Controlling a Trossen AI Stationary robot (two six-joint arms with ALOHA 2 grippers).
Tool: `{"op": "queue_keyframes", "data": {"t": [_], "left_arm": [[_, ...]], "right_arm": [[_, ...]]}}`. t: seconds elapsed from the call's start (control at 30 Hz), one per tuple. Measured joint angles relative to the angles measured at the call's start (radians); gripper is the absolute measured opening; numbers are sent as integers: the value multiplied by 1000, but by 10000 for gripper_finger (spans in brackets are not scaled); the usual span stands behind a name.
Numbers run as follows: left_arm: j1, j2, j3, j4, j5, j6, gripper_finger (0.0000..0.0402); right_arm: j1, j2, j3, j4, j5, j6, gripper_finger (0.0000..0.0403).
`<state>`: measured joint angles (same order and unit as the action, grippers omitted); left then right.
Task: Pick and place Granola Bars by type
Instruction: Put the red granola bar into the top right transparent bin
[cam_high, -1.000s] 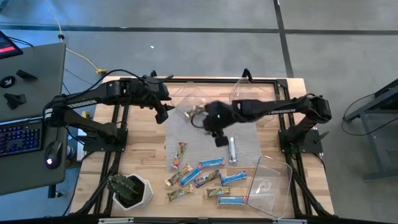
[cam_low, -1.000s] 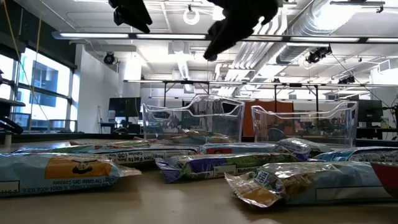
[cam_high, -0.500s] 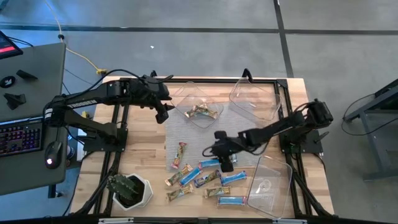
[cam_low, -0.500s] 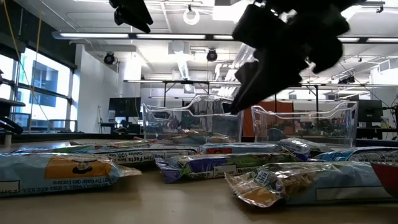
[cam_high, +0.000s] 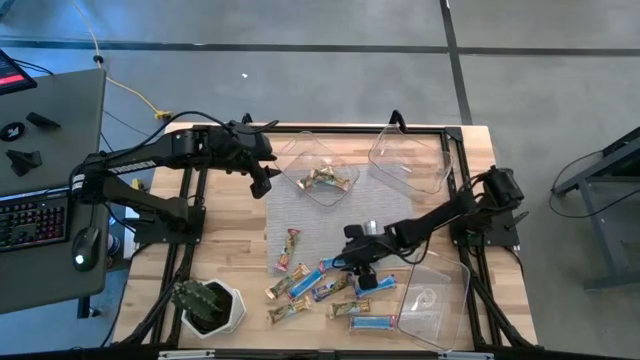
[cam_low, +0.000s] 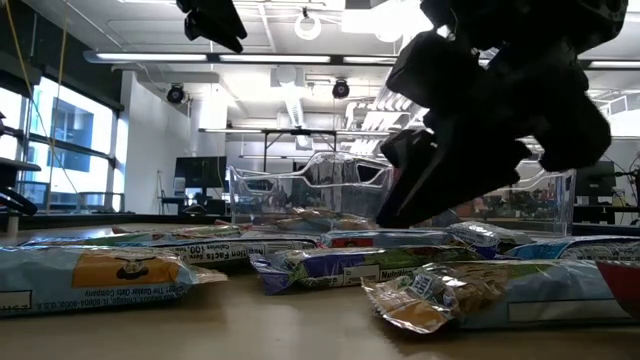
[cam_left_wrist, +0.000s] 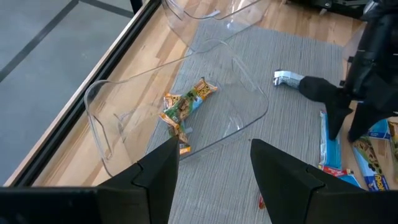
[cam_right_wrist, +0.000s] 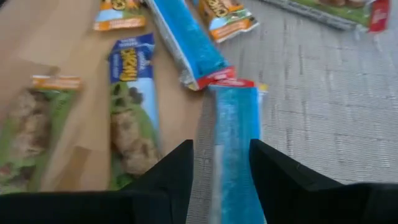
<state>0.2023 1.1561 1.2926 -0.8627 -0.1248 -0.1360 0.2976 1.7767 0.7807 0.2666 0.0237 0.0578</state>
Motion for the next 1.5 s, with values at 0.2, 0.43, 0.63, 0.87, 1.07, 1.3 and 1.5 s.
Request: {"op": "queue_keyframes", "data": {"t": [0.2, 0.43, 0.63, 0.87, 1.07, 1.3, 1.5], "left_arm": [[0, 0, 0, 0, 0, 0, 193], [0, 0, 0, -2, 1, 0, 193], [0, 0, 0, -2, 1, 0, 193], [0, 0, 0, -3, 1, 5, 193], [0, 0, 0, -3, 1, 7, 193], [0, 0, 0, -2, 5, -1, 193], [0, 0, 0, -1, 5, -3, 193]], "right_arm": [[-1, 0, 1, 0, 94, -61, 140], [-1, 1, 1, 51, 102, -34, 140], [-1, 1, 1, 159, 126, -62, 140], [-1, 1, 1, 159, 57, -4, 140], [-2, 1, 1, 45, 73, 68, 159], [2, 1, 1, 15, 91, 95, 195], [16, 49, 1, 9, 93, 74, 202]]}}
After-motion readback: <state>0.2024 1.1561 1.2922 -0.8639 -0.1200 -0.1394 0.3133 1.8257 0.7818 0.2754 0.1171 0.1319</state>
